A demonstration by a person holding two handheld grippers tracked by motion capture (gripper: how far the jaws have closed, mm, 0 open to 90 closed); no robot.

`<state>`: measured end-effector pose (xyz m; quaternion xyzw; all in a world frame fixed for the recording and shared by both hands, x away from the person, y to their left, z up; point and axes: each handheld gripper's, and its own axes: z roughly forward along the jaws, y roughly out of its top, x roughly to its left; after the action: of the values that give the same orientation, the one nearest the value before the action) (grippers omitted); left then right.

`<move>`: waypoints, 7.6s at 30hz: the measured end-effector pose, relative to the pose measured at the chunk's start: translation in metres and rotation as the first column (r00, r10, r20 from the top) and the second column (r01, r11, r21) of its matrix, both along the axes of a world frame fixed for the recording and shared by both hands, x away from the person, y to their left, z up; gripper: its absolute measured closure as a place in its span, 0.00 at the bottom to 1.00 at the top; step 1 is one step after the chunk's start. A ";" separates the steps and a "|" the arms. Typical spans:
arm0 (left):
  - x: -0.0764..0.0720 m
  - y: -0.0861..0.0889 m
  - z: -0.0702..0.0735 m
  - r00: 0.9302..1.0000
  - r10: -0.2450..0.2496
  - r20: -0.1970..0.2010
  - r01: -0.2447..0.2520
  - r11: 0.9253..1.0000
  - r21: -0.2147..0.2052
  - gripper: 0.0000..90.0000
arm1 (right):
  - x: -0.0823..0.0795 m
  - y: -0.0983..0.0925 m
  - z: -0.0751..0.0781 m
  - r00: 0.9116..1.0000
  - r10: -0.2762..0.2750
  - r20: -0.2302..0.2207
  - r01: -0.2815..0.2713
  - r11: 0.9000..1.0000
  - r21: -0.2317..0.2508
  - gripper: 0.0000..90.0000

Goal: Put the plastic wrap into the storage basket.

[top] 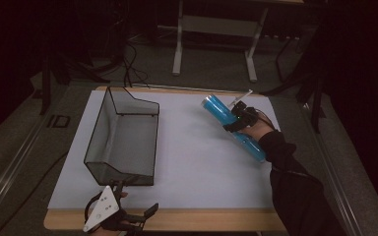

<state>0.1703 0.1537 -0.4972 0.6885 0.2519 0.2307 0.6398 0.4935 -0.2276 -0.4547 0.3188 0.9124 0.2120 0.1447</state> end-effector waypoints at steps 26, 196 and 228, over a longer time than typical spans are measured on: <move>-0.001 -0.002 -0.001 1.000 -0.012 -0.001 0.012 1.000 0.013 0.04 | 0.016 0.011 -0.038 0.995 -0.023 -0.095 0.014 0.996 -0.088 0.35; -0.001 -0.002 0.003 0.999 0.024 0.036 -0.026 0.999 0.037 0.05 | -0.086 0.261 -0.010 0.901 -0.341 -0.269 0.433 0.743 0.510 0.32; 0.001 -0.007 0.000 1.000 -0.001 0.014 0.000 0.999 0.052 0.05 | -0.081 0.233 0.038 0.984 -0.178 -0.001 0.169 0.932 0.320 0.15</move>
<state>0.1714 0.1470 -0.4969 0.7033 0.2411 0.2418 0.6235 0.4126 0.0054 -0.4170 0.4144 0.8322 0.3476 0.1221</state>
